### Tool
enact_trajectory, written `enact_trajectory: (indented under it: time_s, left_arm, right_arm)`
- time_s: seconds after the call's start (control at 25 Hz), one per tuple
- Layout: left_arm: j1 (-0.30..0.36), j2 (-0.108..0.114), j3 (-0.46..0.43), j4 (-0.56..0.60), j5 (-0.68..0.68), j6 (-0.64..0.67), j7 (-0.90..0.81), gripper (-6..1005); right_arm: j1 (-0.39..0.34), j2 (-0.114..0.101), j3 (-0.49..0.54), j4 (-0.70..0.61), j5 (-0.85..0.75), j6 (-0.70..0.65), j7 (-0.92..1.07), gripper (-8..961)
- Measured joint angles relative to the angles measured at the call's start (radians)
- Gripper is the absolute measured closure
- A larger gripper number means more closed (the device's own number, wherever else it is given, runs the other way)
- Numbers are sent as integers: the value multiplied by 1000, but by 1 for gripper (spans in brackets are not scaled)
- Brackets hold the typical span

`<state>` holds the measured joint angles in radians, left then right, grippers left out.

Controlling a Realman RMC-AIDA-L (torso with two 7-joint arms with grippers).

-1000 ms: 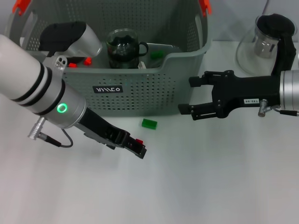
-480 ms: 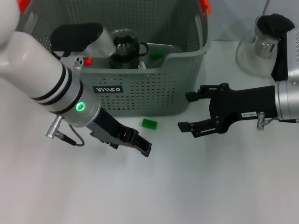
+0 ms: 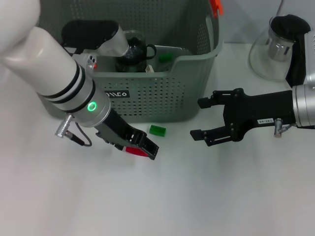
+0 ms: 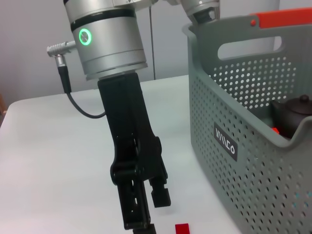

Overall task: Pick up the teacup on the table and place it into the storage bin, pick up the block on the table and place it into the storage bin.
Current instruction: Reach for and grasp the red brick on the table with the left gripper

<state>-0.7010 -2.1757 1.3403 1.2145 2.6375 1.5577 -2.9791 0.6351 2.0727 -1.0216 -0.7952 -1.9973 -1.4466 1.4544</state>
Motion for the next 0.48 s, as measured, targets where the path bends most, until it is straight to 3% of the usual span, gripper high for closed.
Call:
enact_trajectory:
  time_s: [0.48]
  left_arm:
    - [-43,-1,24,-61,32,-45,0,93]
  right_arm:
    - [11,-2,0,-5,-22,0,9,39]
